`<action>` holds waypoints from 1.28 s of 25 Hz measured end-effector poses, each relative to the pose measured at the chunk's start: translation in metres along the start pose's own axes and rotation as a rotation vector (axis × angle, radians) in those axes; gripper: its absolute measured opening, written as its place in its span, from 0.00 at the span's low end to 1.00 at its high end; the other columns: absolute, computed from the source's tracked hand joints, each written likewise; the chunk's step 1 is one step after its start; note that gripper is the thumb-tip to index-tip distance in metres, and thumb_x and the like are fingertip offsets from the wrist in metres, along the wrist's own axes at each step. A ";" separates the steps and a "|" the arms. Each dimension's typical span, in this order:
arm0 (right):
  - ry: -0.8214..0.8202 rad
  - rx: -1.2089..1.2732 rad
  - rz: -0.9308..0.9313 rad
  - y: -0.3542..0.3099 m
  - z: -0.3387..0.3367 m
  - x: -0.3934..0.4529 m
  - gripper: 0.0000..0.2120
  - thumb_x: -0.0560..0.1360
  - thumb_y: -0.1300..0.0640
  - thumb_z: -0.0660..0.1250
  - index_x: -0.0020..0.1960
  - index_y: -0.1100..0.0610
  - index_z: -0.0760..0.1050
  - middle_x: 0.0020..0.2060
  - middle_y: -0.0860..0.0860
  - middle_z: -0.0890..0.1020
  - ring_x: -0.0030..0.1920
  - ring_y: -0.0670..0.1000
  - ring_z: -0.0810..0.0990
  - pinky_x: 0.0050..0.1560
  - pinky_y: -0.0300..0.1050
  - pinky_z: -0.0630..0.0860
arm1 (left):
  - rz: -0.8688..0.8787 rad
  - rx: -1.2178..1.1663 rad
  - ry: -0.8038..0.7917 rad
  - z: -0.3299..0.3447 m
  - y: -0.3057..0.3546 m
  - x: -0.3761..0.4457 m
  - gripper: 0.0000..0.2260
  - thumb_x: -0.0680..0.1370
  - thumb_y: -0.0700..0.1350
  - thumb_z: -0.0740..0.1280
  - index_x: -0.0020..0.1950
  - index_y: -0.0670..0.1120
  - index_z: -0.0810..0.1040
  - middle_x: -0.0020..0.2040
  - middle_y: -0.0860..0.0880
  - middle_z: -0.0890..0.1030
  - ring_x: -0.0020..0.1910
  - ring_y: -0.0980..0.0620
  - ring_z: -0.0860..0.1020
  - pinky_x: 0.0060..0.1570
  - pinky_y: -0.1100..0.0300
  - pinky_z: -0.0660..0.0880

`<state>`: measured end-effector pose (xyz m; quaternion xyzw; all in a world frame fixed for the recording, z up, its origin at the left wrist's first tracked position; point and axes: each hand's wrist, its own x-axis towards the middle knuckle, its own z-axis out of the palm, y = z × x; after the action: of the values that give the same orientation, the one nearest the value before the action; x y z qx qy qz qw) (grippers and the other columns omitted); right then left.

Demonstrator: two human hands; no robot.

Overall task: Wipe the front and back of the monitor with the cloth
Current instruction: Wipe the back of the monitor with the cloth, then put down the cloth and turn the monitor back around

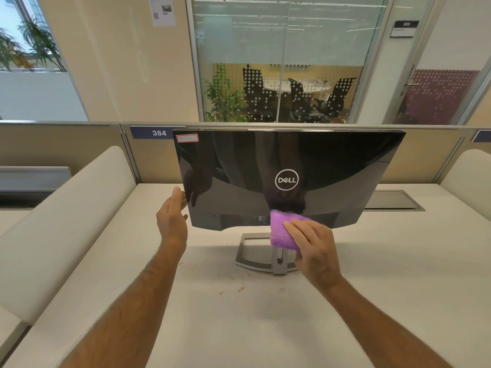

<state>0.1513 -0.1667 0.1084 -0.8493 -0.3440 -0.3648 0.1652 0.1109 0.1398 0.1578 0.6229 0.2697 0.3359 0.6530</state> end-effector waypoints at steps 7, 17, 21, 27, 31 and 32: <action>-0.507 -0.112 -0.096 0.003 0.026 -0.021 0.40 0.57 0.52 0.85 0.67 0.54 0.76 0.62 0.54 0.80 0.59 0.58 0.79 0.54 0.51 0.79 | -0.008 -0.006 -0.016 0.000 0.001 -0.001 0.25 0.81 0.63 0.55 0.68 0.48 0.76 0.65 0.49 0.79 0.64 0.48 0.76 0.66 0.44 0.70; -1.067 0.527 0.366 -0.009 -0.010 -0.011 0.20 0.74 0.64 0.68 0.64 0.52 0.76 0.57 0.51 0.81 0.56 0.52 0.79 0.54 0.44 0.78 | -0.016 -0.003 -0.015 0.001 0.003 -0.004 0.25 0.79 0.66 0.54 0.65 0.52 0.76 0.65 0.51 0.78 0.64 0.48 0.76 0.67 0.43 0.69; -1.299 0.878 0.670 -0.019 -0.021 -0.019 0.20 0.71 0.61 0.75 0.61 0.53 0.75 0.55 0.52 0.82 0.54 0.52 0.83 0.51 0.43 0.81 | -0.018 0.012 -0.019 0.000 0.004 -0.005 0.26 0.79 0.67 0.54 0.66 0.52 0.76 0.66 0.51 0.78 0.65 0.48 0.76 0.67 0.43 0.69; -1.296 0.349 0.333 -0.019 -0.008 -0.047 0.32 0.64 0.40 0.77 0.64 0.46 0.71 0.56 0.45 0.77 0.54 0.48 0.77 0.51 0.40 0.75 | -0.028 0.057 -0.048 -0.002 0.003 0.001 0.29 0.78 0.68 0.53 0.69 0.50 0.74 0.69 0.50 0.76 0.67 0.46 0.74 0.69 0.42 0.67; -1.090 0.349 0.312 -0.003 -0.021 -0.032 0.34 0.64 0.35 0.73 0.67 0.44 0.72 0.59 0.42 0.77 0.52 0.42 0.74 0.52 0.37 0.70 | 0.064 0.163 0.050 0.006 0.013 0.000 0.27 0.79 0.66 0.56 0.72 0.52 0.67 0.70 0.49 0.73 0.66 0.47 0.73 0.66 0.49 0.70; -0.920 0.340 0.308 0.006 -0.029 -0.019 0.29 0.67 0.38 0.73 0.64 0.46 0.75 0.57 0.43 0.79 0.48 0.41 0.74 0.49 0.35 0.69 | 0.117 0.177 0.107 0.008 0.022 0.000 0.27 0.78 0.65 0.58 0.73 0.52 0.65 0.70 0.50 0.72 0.66 0.48 0.73 0.65 0.51 0.71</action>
<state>0.1315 -0.1950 0.1139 -0.9238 -0.3067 0.1361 0.1845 0.1150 0.1350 0.1807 0.6741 0.2956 0.3811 0.5594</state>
